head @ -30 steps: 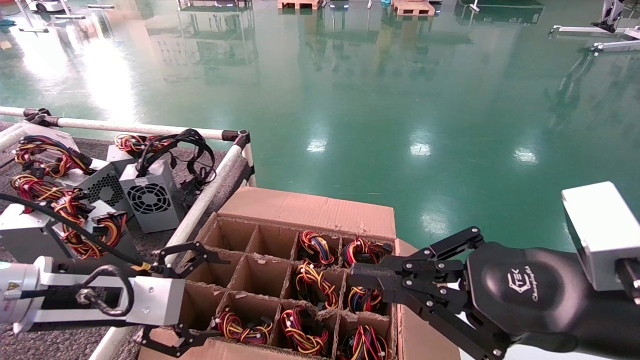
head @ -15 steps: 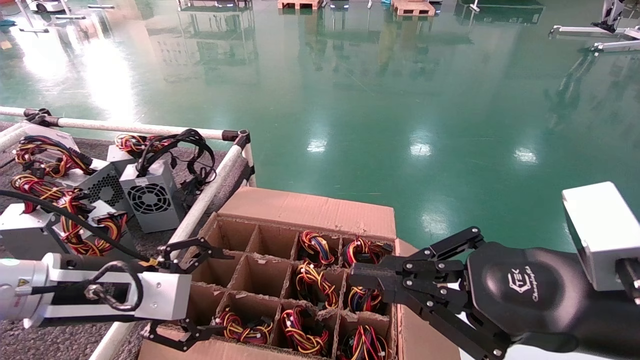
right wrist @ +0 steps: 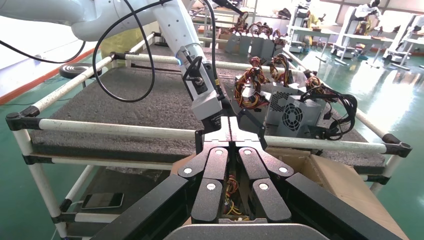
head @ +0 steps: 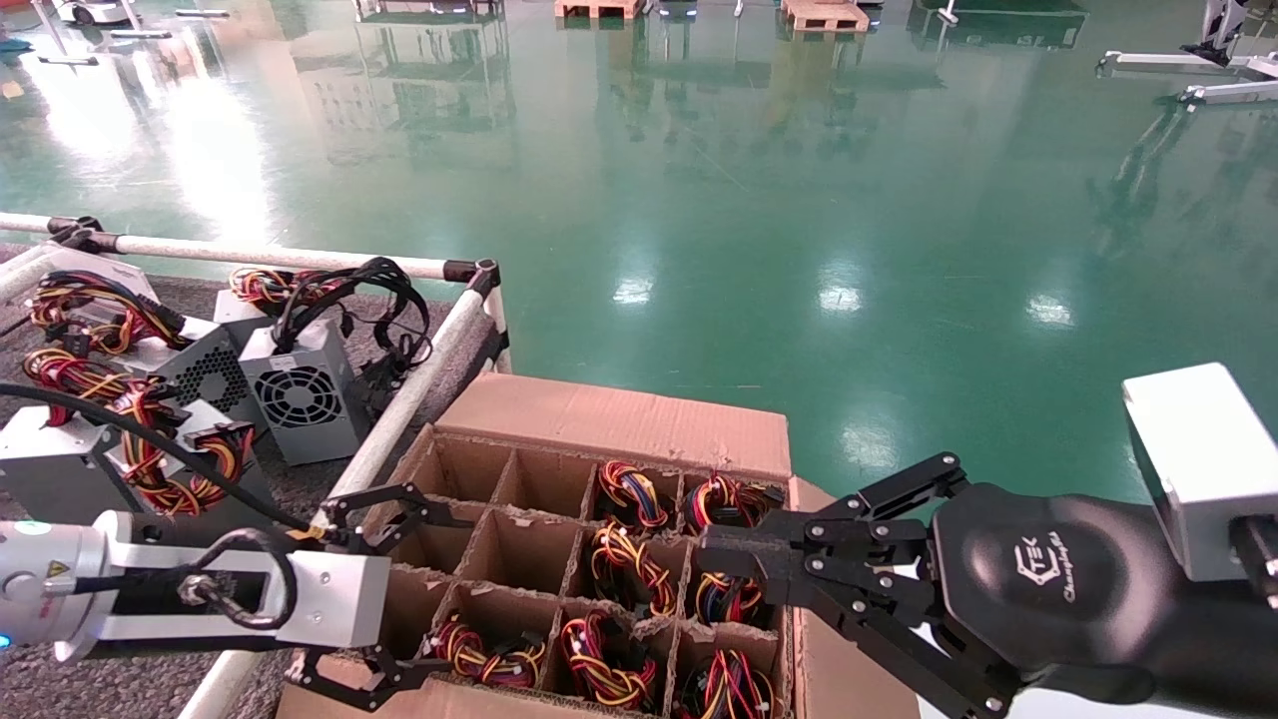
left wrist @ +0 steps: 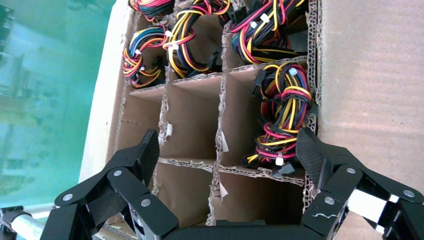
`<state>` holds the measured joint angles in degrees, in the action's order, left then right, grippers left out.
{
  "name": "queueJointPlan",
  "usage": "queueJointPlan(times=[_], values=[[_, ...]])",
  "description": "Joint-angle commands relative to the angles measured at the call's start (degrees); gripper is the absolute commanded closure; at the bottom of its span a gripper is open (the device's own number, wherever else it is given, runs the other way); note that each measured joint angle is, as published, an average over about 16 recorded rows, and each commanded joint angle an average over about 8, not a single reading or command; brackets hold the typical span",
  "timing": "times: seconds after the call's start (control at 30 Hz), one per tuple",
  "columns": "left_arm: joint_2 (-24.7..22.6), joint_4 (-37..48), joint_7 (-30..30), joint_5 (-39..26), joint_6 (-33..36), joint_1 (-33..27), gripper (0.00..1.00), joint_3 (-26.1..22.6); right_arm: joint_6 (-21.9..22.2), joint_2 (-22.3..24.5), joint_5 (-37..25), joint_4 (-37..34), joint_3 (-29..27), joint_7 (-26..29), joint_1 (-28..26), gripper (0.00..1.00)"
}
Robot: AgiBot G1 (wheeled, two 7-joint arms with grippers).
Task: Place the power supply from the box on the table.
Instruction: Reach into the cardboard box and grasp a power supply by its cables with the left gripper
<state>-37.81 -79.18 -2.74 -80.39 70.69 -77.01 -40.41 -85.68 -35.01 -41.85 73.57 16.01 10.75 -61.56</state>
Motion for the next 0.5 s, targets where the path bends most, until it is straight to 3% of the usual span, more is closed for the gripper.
queueJointPlan(times=[0.03, 0.5], values=[[0.0, 0.0, 0.1, -0.1, 0.1, -0.1, 0.00, -0.1, 0.0, 0.0, 0.0, 0.0, 0.0, 0.0, 0.0, 1.00], [-0.6, -0.3, 0.8, -0.3, 1.1, -0.4, 0.00, -1.0, 0.0, 0.0, 0.0, 0.0, 0.0, 0.0, 0.0, 1.00]])
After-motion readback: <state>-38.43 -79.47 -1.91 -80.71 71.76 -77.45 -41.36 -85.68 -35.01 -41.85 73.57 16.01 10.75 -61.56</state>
